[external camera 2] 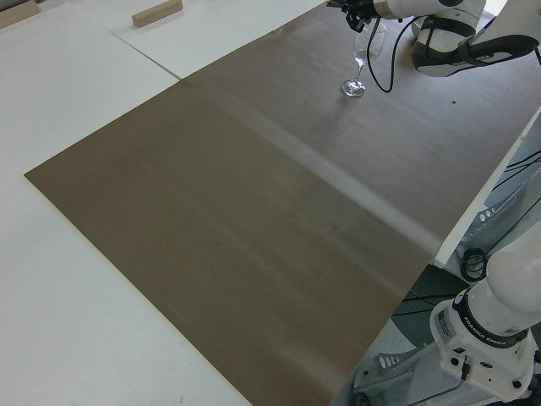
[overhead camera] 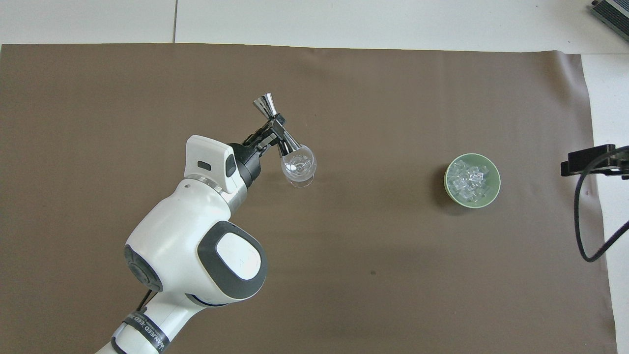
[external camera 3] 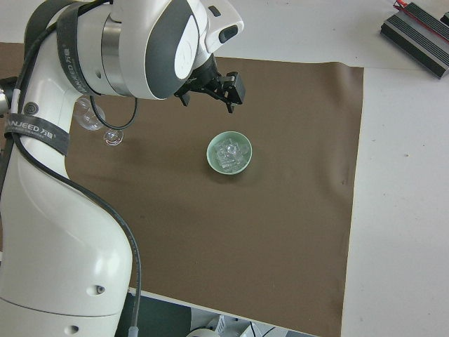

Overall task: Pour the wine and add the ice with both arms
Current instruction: 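Tilt the jigger upright and carry it away from the glass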

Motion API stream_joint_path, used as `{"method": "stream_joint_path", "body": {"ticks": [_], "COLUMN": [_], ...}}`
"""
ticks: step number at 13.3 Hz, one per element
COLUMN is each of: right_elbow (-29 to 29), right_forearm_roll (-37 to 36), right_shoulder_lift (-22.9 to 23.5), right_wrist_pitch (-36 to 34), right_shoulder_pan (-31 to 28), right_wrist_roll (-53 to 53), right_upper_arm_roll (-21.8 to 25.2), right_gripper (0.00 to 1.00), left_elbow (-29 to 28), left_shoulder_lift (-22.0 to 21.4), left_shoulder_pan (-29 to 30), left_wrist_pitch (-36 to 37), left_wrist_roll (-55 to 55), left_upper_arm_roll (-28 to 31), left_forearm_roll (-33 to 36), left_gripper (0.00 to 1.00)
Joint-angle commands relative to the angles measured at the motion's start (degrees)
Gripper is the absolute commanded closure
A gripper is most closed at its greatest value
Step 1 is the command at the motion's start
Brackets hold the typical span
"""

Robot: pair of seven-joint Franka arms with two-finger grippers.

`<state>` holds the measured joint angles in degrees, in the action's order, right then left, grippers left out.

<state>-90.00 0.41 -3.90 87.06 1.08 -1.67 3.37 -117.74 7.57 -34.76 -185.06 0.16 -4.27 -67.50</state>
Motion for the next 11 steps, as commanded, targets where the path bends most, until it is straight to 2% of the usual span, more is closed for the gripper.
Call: {"method": "stream_joint_path", "body": {"ticks": [1, 3, 8, 11], "right_elbow": [-0.96, -0.96, -0.96, -0.96], "right_forearm_roll": [1.09, 1.09, 1.09, 1.09], "right_shoulder_lift": [-0.93, -0.93, -0.93, -0.93], "right_wrist_pitch": [-0.13, -0.05, -0.13, -0.13], "right_shoulder_pan": [-0.55, -0.55, -0.55, -0.55], "right_wrist_roll": [1.05, 1.05, 1.05, 1.05], "right_upper_arm_roll": [-0.12, -0.12, -0.12, -0.12], "right_gripper": [0.0, 0.0, 0.0, 0.0], "left_elbow": [1.11, 1.11, 1.11, 1.11], "left_shoulder_lift": [0.16, -0.01, -1.59, -2.83], "left_shoulder_pan": [2.32, 4.61, 11.37, 17.95], "left_wrist_pitch": [4.6, 7.25, 16.65, 26.47], "left_wrist_roll": [-4.44, -9.11, -12.98, -14.21], "left_upper_arm_roll": [0.22, 0.22, 0.4, 0.58], "left_forearm_roll": [-0.09, -0.09, -0.09, -0.09], "left_gripper": [1.0, 1.0, 1.0, 1.0]}}
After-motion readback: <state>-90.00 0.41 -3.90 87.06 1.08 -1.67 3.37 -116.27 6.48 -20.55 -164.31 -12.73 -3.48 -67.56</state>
